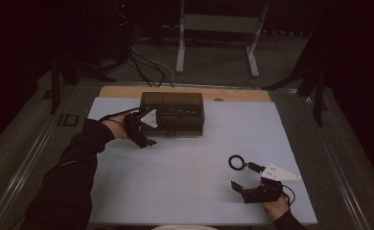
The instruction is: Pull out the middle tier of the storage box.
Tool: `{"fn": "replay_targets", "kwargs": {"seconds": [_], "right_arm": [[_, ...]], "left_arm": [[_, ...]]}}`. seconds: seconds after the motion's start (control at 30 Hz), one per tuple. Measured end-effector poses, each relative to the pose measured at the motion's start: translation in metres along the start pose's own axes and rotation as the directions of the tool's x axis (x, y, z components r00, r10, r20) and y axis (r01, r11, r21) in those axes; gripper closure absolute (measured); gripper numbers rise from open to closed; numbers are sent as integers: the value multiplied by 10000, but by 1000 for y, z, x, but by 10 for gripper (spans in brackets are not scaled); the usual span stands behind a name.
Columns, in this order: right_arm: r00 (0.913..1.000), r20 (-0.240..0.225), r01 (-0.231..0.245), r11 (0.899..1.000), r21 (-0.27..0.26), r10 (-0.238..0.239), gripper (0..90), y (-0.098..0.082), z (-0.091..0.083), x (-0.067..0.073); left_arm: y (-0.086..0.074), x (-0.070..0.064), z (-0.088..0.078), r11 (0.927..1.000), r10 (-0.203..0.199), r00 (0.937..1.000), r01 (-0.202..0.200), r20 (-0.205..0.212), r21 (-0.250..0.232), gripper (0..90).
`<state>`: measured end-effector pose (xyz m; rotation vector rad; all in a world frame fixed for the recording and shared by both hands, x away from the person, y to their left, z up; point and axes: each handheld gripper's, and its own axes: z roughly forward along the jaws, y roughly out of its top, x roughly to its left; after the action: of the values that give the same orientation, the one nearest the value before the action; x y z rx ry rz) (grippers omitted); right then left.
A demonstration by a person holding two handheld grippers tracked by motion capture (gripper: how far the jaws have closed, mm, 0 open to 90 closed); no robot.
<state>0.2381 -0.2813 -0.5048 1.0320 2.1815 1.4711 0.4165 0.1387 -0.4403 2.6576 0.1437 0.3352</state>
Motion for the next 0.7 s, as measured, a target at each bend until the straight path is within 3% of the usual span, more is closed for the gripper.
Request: {"fn": "replay_targets", "kwargs": {"seconds": [0.07, 0.17, 0.3, 0.5, 0.7], "right_arm": [[10000, -4, 5, 10000, 0, -5, 0, 0, 0, 0], [10000, -17, -11, 10000, -14, 11, 0, 0, 0, 0], [10000, -25, 12, 10000, -2, -12, 0, 0, 0, 0], [10000, -45, 25, 10000, -2, -25, 0, 0, 0, 0], [10000, -55, 53, 10000, 6, -53, 0, 0, 0, 1]], "left_arm": [[1, 2, 1, 10000, -27, 9999, 26, 152, 62, 340], [3, 6, 2, 9999, 70, 10000, -71, 13, 123, 435], [5, 9, 3, 9972, 665, 9977, -660, -125, 356, 535], [6, 18, 9, 9957, 717, 9967, -738, 390, 552, 646], [9, 23, 17, 9915, 954, 9937, -1002, 596, 834, 694]]}}
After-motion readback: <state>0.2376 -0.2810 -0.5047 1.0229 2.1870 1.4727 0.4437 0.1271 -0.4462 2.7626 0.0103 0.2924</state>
